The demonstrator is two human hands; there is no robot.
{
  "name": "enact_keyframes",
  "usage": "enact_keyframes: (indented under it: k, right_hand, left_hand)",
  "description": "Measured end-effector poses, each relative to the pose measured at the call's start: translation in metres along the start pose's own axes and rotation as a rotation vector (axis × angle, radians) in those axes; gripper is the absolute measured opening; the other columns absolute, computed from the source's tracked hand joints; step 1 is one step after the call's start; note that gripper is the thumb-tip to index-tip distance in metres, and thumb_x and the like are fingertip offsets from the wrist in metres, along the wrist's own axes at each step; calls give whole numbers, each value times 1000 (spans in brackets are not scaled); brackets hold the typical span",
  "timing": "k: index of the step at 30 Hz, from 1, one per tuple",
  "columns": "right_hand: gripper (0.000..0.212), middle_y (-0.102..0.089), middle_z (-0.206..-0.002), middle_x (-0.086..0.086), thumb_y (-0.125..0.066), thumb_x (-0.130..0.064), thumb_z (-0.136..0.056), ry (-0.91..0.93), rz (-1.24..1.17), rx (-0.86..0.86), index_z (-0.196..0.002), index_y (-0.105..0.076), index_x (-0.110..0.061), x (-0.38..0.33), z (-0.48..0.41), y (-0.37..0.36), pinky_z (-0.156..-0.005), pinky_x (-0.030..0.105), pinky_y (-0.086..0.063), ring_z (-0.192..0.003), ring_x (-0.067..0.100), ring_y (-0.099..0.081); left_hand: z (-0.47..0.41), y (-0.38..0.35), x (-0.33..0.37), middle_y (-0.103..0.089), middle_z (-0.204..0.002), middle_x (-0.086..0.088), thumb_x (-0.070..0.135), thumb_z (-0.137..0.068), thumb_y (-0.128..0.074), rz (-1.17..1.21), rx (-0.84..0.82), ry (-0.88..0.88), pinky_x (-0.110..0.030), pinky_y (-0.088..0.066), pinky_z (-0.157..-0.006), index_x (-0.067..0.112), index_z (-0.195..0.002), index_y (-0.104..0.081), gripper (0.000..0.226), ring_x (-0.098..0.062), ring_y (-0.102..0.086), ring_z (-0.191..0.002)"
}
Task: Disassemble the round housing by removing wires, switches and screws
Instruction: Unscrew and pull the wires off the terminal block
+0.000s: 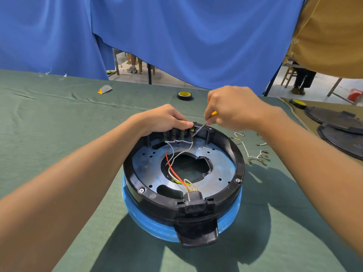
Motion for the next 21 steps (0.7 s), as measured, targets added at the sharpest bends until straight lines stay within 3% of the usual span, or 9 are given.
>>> enact_keyframes:
  k: [7, 10, 12, 16, 21]
  right_hand:
    - [8, -62, -96, -12, -72, -30, -84, 96, -107, -195, -88, -75, -36, -1, -23, -15, -65, 29, -38, -98, 17, -55]
    - [9, -64, -95, -10, -71, -27, -85, 144, -157, -244, -90, -77, -32, -8, -25, -20, -73, 34, -47, -97, 15, -55]
    - [9, -65, -96, -10, -71, -28, -85, 149, -139, -224, -89, -76, -33, -9, -25, -19, -69, 31, -43, -97, 15, -54]
    - [7, -61, -95, -12, -71, -30, -84, 151, -114, -158, -87, -75, -36, -8, -19, -14, -61, 27, -36, -95, 15, -53]
    - [7, -56, -88, -17, -66, -42, -87, 76, -142, -32, -88, -72, -37, 5, 9, 0, -66, 31, -38, -93, 14, -52]
  left_hand:
    - [0, 1, 0, -70, -112, 9, 48, -86, -68, 1, -3, 4, -31, -39, -103, 27, -107, -76, 31, -11, -58, -111]
    - [1, -1, 1, -67, -98, 13, 48, -87, -67, 0, -16, -3, -29, -38, -97, 26, -106, -76, 30, -8, -56, -99]
    - [1, -1, 2, -65, -92, 14, 47, -88, -66, 4, -17, -10, -28, -38, -94, 25, -104, -76, 29, -7, -55, -94]
    - [1, -1, 3, -69, -108, 8, 46, -88, -66, 7, -7, -8, -31, -40, -98, 23, -111, -75, 34, -11, -57, -106]
    - [3, -1, 4, -68, -81, 12, 46, -88, -67, 10, 10, -44, -25, -43, -75, 24, -95, -77, 25, -7, -57, -77]
Point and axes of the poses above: each hand's wrist, its own z-axis away from the middle knuckle, its own y-axis out of the back of the hand, x = y × z, the point moved 9 cm from there along -z, towards the middle knuckle
